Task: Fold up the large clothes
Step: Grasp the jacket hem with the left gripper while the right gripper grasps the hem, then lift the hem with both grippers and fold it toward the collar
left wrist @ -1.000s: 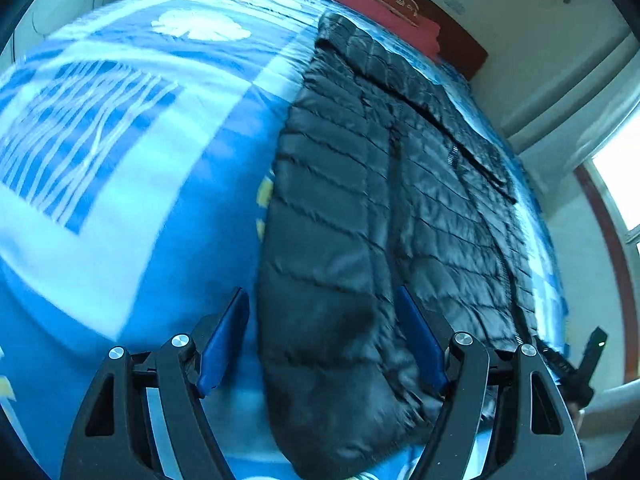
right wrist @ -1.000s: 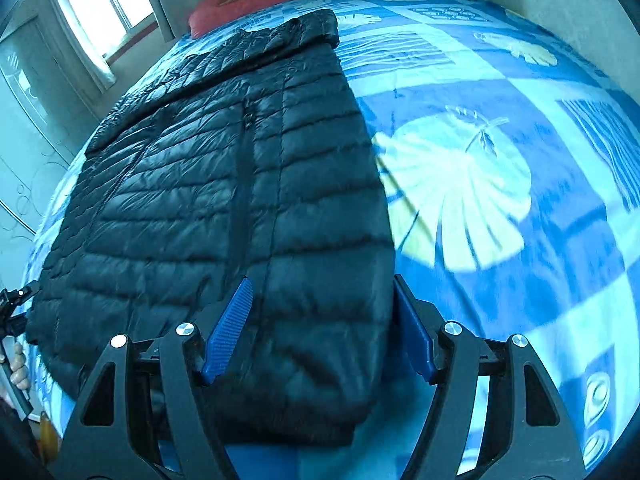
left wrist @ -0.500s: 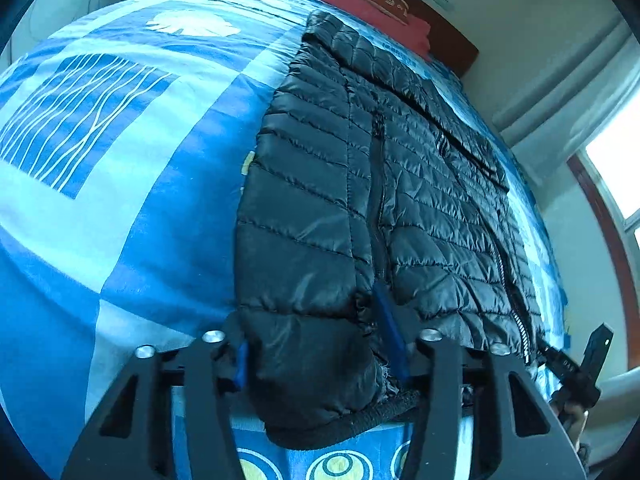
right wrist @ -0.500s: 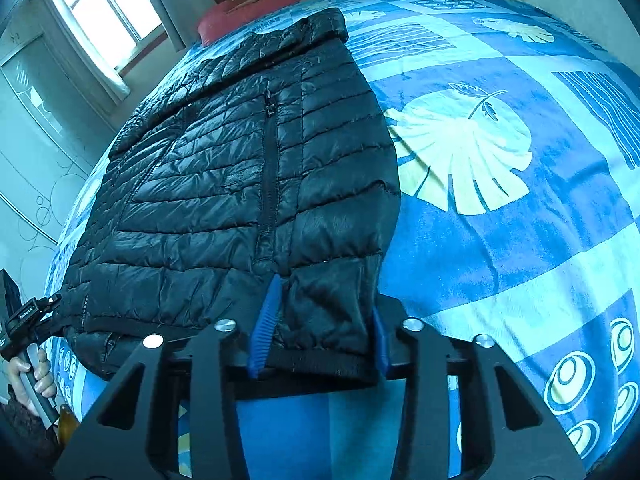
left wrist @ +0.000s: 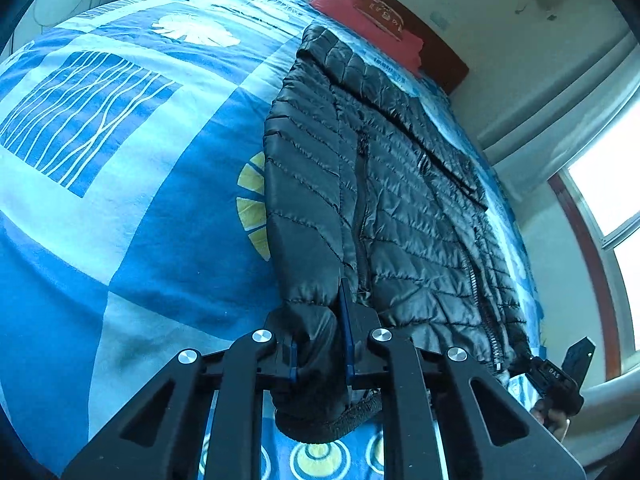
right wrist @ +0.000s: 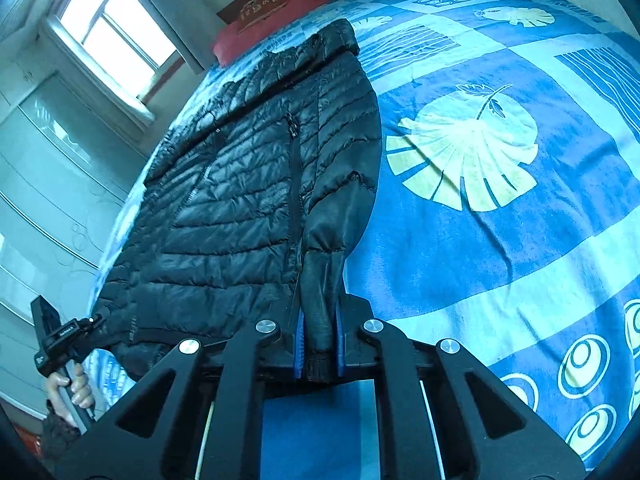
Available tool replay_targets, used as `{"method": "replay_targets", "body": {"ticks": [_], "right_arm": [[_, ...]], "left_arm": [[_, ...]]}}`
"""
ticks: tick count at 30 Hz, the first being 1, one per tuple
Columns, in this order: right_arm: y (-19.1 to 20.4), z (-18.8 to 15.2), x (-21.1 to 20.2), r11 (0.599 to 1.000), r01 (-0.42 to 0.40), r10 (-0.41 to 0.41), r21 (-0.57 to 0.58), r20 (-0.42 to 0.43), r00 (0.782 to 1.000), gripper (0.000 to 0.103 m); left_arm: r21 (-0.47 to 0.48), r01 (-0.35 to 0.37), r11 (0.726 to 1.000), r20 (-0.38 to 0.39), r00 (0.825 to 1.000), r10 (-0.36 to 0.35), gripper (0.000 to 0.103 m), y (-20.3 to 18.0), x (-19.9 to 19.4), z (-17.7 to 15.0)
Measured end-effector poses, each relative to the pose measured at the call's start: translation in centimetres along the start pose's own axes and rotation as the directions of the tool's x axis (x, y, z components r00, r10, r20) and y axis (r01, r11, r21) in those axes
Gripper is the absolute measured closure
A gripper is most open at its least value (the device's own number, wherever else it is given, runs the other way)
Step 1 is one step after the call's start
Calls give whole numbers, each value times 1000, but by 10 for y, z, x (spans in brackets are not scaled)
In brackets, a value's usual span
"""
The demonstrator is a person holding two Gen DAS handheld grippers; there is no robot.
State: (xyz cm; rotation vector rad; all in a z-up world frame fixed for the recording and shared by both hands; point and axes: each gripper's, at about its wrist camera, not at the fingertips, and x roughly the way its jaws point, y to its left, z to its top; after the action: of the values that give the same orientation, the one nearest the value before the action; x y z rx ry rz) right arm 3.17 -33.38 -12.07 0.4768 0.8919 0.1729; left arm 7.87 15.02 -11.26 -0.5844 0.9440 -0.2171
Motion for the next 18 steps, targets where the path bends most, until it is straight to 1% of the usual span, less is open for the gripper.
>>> {"method": "replay_targets", "body": {"ticks": [5, 9, 13, 18], "right_arm": [[3, -1, -21, 997, -72, 72, 31, 12, 997, 92], [4, -6, -37, 992, -111, 111, 51, 14, 994, 93], [2, -19, -60, 981, -167, 165, 95, 25, 986, 93], [0, -35, -86, 962, -230, 225, 148, 49, 973, 93]], "left_arm": [[-13, 40, 999, 12, 999, -40, 88, -5, -19, 0], [-13, 74, 997, 23, 997, -74, 89, -13, -37, -3], [5, 99, 995, 32, 995, -99, 90, -22, -61, -12], [-20, 142, 990, 38, 989, -141, 90, -25, -84, -21]]}}
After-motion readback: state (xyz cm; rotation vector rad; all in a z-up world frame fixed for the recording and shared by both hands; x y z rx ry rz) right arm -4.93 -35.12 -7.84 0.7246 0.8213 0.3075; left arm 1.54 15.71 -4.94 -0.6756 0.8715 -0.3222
